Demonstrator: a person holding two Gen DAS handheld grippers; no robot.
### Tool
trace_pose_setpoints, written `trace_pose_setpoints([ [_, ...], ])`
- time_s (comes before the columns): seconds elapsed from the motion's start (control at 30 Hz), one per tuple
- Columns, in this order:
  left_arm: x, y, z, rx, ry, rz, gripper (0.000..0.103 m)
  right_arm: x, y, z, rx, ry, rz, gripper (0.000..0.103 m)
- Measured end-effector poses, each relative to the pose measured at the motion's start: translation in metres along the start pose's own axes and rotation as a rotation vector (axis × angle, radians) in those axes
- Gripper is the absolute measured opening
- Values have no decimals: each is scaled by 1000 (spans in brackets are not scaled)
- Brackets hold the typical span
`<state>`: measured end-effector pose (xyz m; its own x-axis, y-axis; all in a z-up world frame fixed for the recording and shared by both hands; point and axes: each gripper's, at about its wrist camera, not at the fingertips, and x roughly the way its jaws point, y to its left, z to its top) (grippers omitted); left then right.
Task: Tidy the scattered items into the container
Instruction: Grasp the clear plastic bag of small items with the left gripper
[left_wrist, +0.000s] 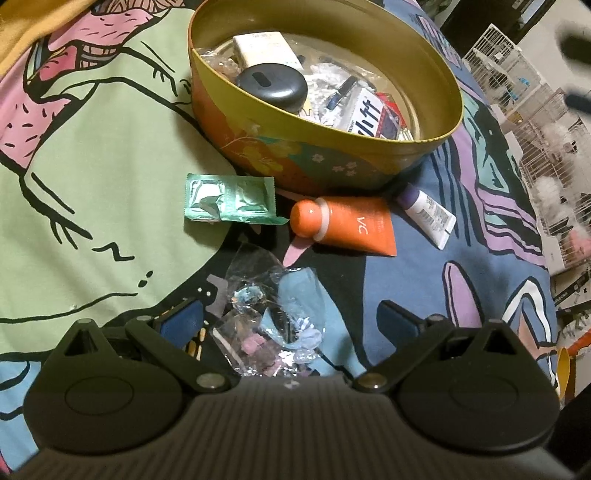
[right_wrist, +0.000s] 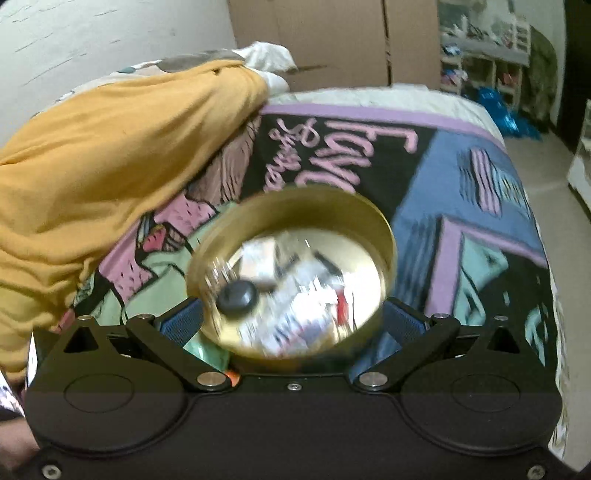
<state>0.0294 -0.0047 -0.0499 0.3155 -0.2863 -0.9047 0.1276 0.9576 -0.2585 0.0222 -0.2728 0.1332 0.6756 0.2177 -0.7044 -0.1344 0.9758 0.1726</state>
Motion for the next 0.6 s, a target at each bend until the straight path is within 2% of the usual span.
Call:
trace_pose_setpoints([
  [0.23,7,1,0,-2,15,39,103,-6,-28,-61,49,30,-32,103],
  [0.47,15,3,-1,-1,29,77,103,15,-32,-81,102,103,-24,103],
  [0.5,17,3,-1,-4,29,90,101,18,-31,-81,106,108,-19,103],
  [0.6,21,7,-2,-21,45,72,79,22,-26,-82,84,109,-25,103],
])
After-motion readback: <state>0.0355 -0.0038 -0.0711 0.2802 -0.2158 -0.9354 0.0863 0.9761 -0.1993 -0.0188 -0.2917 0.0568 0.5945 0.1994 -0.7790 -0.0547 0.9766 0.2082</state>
